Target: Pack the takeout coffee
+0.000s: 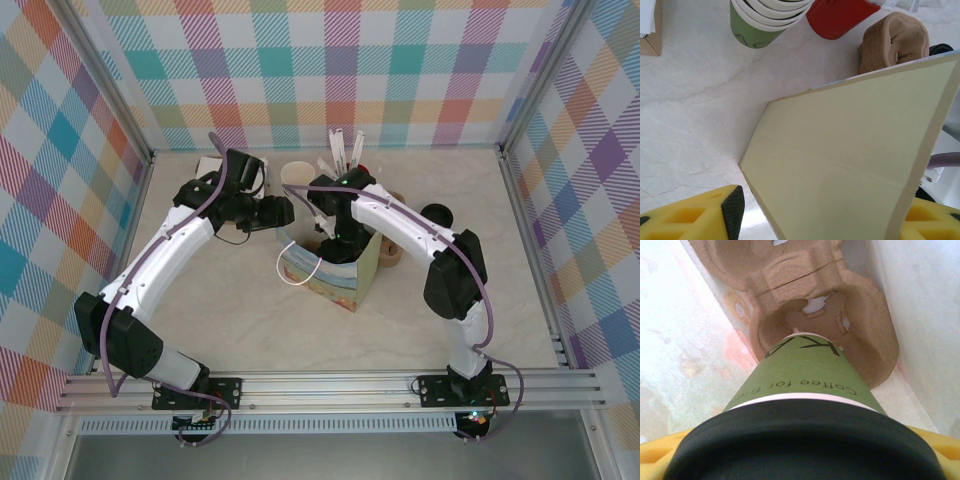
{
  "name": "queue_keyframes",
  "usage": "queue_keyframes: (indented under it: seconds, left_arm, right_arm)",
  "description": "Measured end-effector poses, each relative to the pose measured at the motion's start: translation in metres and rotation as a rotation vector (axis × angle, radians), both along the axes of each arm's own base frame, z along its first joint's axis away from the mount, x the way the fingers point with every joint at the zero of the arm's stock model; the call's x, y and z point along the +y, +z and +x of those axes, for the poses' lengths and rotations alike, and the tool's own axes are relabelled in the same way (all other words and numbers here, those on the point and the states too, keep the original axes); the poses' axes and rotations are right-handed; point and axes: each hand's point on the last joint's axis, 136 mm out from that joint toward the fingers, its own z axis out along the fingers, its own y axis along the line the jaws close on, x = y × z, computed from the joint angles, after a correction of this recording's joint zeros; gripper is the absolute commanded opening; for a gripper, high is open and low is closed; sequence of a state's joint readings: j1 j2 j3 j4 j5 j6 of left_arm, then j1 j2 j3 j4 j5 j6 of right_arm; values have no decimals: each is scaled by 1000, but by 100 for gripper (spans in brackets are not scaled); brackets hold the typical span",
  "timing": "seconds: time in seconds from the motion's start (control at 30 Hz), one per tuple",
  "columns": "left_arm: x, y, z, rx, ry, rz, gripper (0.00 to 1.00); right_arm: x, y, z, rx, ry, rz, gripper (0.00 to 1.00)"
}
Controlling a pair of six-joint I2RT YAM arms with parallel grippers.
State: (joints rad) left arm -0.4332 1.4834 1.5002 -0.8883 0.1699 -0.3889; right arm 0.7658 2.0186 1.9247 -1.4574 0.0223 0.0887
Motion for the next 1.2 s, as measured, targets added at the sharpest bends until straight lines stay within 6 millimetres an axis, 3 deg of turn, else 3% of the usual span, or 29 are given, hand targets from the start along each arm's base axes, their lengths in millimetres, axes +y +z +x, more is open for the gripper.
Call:
queue_keyframes:
  seconds: [0.27,0.63,1.2]
  left_arm:
    - [1,0,1,-2,4,5,62]
    - [2,0,1,-5,9,11,62]
    - [4,-1,2,-8,15,19,62]
  right_arm:
    - [-1,2,1,-9,1,-2,79]
    - [1,21,5,-45,1,22,79]
    - [0,22,3,-40,1,18,79]
